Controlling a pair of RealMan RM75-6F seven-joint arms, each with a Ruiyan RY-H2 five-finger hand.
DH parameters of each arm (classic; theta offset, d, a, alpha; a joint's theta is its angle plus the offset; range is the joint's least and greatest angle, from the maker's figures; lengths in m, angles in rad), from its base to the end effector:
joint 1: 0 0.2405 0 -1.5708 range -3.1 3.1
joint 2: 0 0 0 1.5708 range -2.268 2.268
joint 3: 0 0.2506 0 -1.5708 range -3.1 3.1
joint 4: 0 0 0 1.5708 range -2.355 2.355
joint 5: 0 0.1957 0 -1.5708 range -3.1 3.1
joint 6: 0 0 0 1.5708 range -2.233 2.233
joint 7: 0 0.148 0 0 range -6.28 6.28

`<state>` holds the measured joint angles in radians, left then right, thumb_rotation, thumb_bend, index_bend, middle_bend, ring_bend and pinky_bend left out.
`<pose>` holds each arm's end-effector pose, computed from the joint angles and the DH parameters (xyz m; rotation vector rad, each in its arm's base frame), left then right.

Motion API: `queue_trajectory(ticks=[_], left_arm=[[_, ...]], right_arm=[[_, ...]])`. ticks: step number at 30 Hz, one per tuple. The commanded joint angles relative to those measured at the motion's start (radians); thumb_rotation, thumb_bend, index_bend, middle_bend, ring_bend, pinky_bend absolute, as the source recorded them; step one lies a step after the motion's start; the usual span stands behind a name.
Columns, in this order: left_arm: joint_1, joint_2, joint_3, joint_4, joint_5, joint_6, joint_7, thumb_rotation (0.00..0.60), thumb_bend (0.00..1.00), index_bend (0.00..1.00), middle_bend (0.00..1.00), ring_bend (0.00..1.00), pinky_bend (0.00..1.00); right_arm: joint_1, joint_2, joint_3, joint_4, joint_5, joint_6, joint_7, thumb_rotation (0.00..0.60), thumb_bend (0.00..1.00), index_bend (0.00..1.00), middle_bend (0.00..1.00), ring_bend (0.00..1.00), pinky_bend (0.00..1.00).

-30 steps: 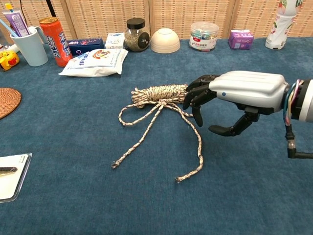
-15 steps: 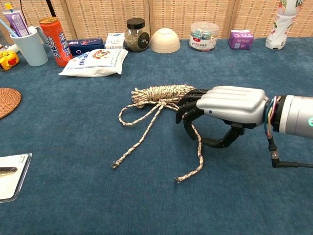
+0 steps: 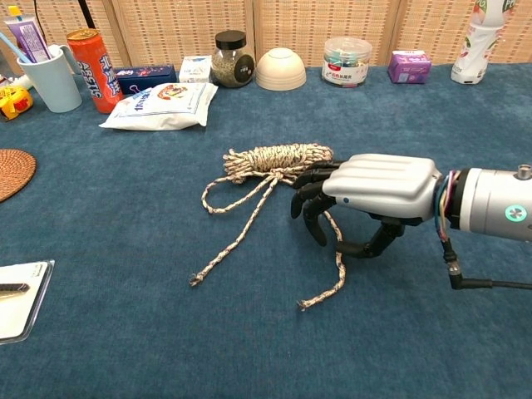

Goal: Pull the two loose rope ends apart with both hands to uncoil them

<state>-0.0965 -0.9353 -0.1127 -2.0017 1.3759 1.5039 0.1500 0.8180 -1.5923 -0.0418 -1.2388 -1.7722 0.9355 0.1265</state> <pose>-0.2438 0.1907 0.2079 -1.2728 -0.9443 -0.9493 -0.1382 -0.3013 -0.0468 2.4352 -0.6531 1.0097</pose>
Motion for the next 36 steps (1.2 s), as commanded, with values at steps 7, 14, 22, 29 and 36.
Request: queue_trajectory(ticks=[7,14,22,29,36], left_arm=[[0.002,0.003,-0.001,0.0,-0.002,0.005,-0.003,0.6,0.35,0.25,0.1,0.08,0.0],[0.001,0.005,-0.001,-0.006,0.001,0.008,0.001,0.6,0.35,0.25,0.1,0.08,0.0],[-0.001,0.007,0.001,-0.018,0.011,0.008,0.006,0.6,0.35,0.25,0.1,0.08,0.0],[0.0,0.011,0.003,-0.025,0.014,0.011,0.011,0.6,0.35,0.25,0.1,0.08,0.0],[0.001,0.013,0.004,-0.032,0.014,0.012,0.016,0.6,0.35,0.25,0.1,0.08,0.0]], right_arm=[[0.008,-0.008,-0.013,0.013,0.008,-0.005,-0.013,0.6,0.43,0.49,0.24,0.08,0.0],[-0.009,-0.01,-0.006,0.012,0.017,0.05,-0.017,0.6,0.4,0.49,0.22,0.08,0.0],[-0.035,-0.019,-0.011,0.008,0.02,0.106,0.004,0.6,0.4,0.46,0.11,0.0,0.0],[-0.045,-0.046,-0.017,0.045,0.019,0.135,0.037,0.6,0.4,0.44,0.1,0.0,0.0],[-0.047,-0.064,-0.026,0.084,0.021,0.137,0.057,0.6,0.4,0.44,0.08,0.0,0.0]])
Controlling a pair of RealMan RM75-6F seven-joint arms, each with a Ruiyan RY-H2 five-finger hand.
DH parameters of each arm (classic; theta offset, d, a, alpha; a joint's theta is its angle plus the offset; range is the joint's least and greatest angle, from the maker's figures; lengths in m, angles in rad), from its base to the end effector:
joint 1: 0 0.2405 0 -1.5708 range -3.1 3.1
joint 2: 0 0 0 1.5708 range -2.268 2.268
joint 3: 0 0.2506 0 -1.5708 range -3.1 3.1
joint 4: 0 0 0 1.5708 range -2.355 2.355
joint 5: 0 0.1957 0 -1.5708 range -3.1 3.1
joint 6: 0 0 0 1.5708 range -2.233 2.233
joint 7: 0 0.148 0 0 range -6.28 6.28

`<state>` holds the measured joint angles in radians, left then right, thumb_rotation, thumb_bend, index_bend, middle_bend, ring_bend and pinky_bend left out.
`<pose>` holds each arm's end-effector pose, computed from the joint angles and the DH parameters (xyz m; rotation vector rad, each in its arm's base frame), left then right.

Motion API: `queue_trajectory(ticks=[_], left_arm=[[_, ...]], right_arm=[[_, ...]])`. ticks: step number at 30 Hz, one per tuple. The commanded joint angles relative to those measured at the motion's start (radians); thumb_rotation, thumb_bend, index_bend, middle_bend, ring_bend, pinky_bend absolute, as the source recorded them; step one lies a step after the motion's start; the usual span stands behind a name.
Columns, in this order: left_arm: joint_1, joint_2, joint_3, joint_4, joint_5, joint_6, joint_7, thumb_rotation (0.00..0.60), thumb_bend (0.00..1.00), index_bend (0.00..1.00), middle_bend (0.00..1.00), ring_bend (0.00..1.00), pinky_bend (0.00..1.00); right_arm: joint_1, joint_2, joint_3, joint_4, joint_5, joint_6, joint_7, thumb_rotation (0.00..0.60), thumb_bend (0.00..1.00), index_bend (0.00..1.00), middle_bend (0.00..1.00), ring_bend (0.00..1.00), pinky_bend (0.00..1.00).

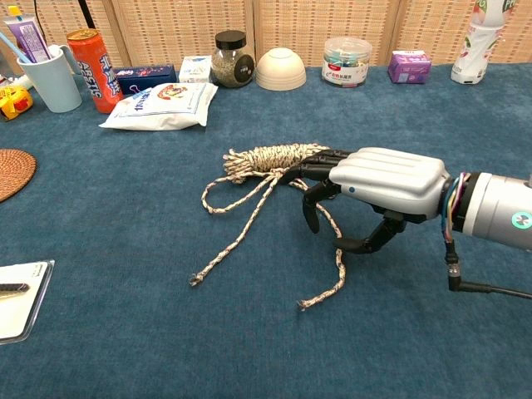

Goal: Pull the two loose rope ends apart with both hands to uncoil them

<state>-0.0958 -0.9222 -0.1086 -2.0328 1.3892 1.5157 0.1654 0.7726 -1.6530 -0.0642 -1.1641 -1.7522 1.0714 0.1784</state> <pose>-0.2365 0.1890 0.2100 -1.2794 -0.9355 -0.9604 -0.1457 -0.2974 -0.0479 2.3278 -0.7234 1.1418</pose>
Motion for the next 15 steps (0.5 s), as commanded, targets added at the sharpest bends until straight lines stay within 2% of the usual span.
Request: queue_trajectory(ticks=[1,15], left_arm=[[0.0,0.001,0.001,-0.002,0.001,0.001,0.002,0.6,0.35,0.25,0.1,0.08,0.0],[0.0,0.002,0.003,-0.012,0.006,0.003,0.008,0.6,0.35,0.25,0.1,0.08,0.0]], right_arm=[[-0.002,-0.005,-0.006,0.014,0.001,0.001,0.008,0.6,0.4,0.44,0.08,0.0,0.0],[-0.014,-0.018,-0.027,0.049,-0.003,0.009,0.019,0.6,0.4,0.45,0.08,0.0,0.0]])
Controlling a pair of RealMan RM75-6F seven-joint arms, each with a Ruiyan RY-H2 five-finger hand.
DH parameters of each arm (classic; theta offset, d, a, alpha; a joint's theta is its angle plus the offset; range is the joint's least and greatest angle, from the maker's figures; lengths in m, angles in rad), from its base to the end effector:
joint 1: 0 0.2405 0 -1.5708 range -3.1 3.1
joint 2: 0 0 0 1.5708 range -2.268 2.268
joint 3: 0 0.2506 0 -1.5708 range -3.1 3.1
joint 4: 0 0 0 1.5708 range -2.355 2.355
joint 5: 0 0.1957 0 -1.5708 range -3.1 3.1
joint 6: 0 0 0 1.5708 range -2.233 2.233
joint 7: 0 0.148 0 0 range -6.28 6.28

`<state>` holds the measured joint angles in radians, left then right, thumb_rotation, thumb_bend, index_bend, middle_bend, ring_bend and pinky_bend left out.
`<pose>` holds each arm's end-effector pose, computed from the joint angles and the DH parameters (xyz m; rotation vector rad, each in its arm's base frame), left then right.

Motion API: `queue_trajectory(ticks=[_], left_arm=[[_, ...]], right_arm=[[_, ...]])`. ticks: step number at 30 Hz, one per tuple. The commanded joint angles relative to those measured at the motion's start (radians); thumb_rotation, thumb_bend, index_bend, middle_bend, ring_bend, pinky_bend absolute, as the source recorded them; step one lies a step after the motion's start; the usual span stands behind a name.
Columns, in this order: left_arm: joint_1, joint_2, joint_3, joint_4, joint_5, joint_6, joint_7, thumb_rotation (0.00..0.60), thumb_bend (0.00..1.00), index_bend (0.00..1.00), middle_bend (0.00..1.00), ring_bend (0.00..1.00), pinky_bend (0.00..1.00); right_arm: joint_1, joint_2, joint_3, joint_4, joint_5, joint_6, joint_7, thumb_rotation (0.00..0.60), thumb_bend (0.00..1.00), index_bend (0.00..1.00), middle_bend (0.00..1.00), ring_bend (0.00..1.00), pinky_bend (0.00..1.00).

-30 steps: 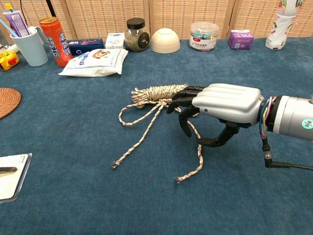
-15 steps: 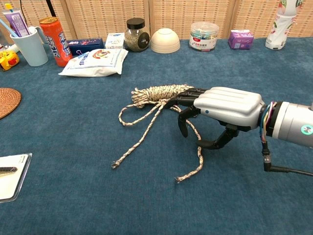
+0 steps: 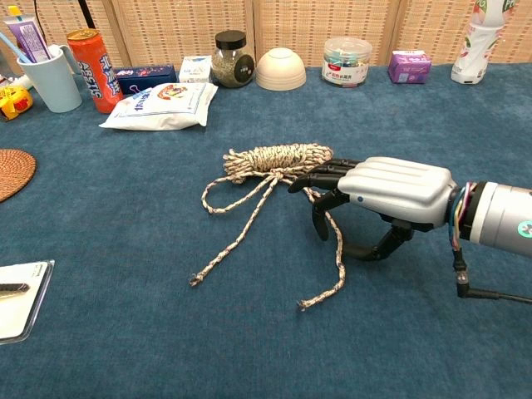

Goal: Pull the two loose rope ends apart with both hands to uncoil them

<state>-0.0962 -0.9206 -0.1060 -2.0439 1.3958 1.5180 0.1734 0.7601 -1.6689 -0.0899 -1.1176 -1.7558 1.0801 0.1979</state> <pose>-0.2337 0.1884 0.2095 -1.2850 -0.9339 -0.9644 -0.1579 -0.2956 -0.0517 2.3333 -0.7316 1.1094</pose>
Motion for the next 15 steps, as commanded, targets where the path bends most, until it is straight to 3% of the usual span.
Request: queue_trajectory(ticks=[1,15], left_arm=[[0.001,0.001,0.001,-0.001,0.0,0.001,-0.001,0.6,0.35,0.25,0.1,0.08,0.0],[0.01,0.007,0.006,0.002,0.007,0.01,-0.015,0.6,0.35,0.25,0.1,0.08,0.0]], right_arm=[[-0.001,-0.003,-0.001,0.004,0.001,0.0,-0.001,0.6,0.4,0.45,0.08,0.0,0.0],[-0.001,-0.008,-0.011,0.015,0.003,-0.012,-0.006,0.6,0.4,0.47,0.08,0.0,0.0]])
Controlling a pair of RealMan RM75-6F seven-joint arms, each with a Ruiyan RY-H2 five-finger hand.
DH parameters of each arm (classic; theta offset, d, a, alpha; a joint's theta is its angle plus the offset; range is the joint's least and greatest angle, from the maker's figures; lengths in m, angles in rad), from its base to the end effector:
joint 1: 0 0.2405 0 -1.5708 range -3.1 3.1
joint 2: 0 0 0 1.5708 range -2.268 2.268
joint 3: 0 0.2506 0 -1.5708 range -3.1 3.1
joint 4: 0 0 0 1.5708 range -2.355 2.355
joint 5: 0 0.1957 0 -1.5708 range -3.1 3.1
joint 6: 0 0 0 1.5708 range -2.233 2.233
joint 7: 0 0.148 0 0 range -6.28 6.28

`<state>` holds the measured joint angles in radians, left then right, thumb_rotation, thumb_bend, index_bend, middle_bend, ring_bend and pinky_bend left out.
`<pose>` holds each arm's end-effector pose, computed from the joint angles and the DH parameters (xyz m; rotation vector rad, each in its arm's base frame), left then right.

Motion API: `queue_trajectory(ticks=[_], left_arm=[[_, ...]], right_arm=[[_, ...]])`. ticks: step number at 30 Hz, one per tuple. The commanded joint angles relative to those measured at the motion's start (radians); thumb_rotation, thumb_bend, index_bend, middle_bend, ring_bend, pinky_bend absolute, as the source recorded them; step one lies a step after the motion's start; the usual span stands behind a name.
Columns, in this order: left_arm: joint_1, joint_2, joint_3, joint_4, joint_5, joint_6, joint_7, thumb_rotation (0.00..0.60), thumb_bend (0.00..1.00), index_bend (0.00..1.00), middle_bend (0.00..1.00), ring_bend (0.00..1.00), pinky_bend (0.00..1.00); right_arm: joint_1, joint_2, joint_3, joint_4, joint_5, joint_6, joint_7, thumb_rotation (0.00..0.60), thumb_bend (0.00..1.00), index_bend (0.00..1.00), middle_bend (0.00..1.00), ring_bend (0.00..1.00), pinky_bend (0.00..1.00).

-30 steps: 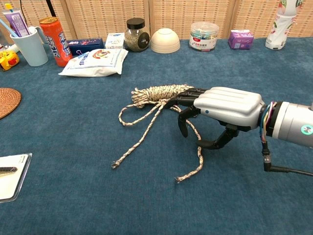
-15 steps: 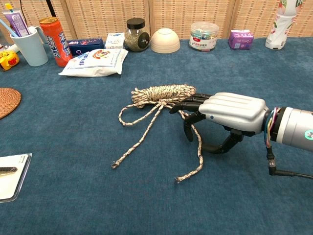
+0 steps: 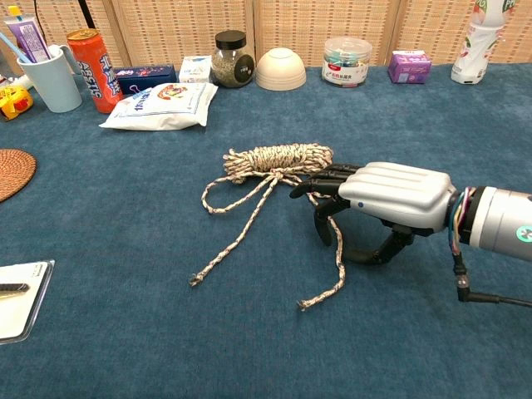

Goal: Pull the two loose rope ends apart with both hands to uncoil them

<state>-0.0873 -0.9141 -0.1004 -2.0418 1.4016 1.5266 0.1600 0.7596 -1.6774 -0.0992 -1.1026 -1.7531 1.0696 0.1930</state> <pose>-0.2355 0.1854 0.2117 -1.2775 -0.9366 -0.9649 -0.1618 -0.2948 -0.0554 2.3442 -0.7279 1.0814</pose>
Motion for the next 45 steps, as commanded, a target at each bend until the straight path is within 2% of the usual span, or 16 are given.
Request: queue_trajectory(ticks=[1,45], left_arm=[[0.002,0.001,0.001,0.0,0.002,0.003,-0.003,0.6,0.35,0.25,0.1,0.08,0.0],[0.008,0.006,0.002,0.003,0.007,0.007,-0.014,0.6,0.35,0.25,0.1,0.08,0.0]], right_arm=[[-0.002,0.001,-0.003,0.0,0.001,-0.002,-0.002,0.6,0.4,0.47,0.08,0.0,0.0],[-0.004,-0.023,0.011,-0.003,0.033,-0.037,-0.034,0.6,0.4,0.5,0.09,0.0,0.0]])
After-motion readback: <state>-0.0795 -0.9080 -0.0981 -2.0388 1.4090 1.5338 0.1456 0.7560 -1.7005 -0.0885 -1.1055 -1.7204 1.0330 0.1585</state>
